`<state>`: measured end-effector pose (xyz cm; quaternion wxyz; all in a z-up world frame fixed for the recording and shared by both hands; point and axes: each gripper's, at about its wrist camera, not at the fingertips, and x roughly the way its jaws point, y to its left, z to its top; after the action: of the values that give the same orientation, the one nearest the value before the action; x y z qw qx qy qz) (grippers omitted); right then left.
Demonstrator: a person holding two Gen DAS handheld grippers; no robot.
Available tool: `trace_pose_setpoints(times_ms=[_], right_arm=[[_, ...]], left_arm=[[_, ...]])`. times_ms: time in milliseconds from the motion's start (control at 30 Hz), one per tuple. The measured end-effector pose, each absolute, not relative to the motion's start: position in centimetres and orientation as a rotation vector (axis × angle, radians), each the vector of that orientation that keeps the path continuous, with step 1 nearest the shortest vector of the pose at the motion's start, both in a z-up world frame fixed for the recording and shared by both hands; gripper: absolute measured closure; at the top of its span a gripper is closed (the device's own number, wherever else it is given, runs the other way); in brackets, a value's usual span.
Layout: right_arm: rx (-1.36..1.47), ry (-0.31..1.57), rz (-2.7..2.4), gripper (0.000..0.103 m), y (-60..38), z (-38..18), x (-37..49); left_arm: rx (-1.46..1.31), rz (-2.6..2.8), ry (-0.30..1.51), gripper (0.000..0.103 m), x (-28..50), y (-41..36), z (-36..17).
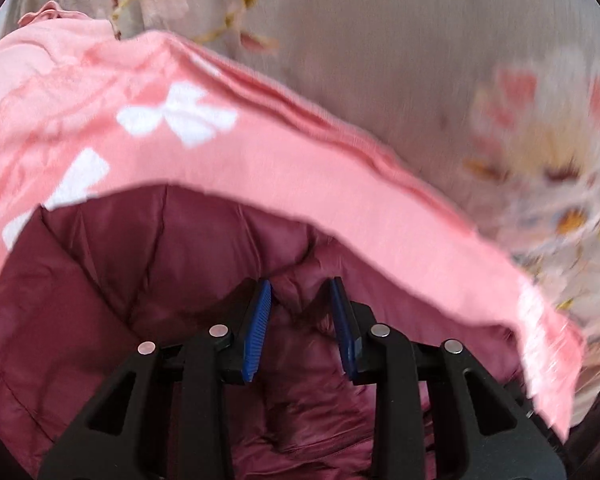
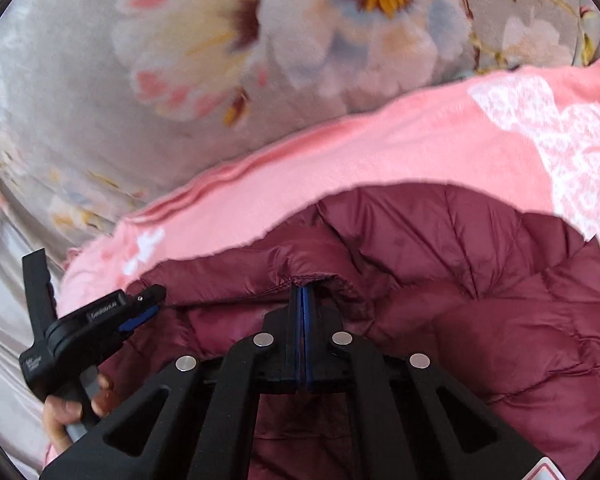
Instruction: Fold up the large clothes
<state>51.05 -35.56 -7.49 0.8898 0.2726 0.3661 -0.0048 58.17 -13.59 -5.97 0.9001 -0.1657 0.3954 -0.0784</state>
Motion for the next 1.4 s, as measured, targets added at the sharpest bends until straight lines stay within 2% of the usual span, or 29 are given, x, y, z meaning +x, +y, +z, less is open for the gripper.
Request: trace_pose_setpoints(times_ms=[433,767,833,967,1100,1167,1400], right_arm=[[0.397,0.886,-0.126,0.103,-33.8,-10.3,54.4],[0.421,0.872,-0.117,0.103,-34.2,-10.5,54.5],[0.437,0.829,-0.091,0.091,-34.2,-9.1,52.2],[0.392,0.736,0.008,0.088,-33.0,-5.2,45.0],[0.357,0.660,0.060,0.067,-32.6,-1.5,34.8],[0.361,0.636,0.074,0.065,-32.9,-0.5,30.3],[0.385,0.655,-0.012,0.046,-34.0,0.4,14.1]], left_arm=[[-0.182,-0.126,0.839,0.077,57.6,-15.5,-8.9],[-0.152,-0.106,0.822,0.077,57.7,-16.2,-9.0],[-0.180,-0.115,0.844,0.076,56.9,-15.4,-8.7],[-0.262,-0.174,0.846,0.061,52.3,-12.5,-6.7],[-0.227,-0.222,0.805,0.054,45.8,-9.4,-4.1],[-0.206,-0.240,0.775,0.045,41.6,-7.6,-2.5],[-0.166,-0.243,0.773,0.029,29.2,-0.5,-0.6]])
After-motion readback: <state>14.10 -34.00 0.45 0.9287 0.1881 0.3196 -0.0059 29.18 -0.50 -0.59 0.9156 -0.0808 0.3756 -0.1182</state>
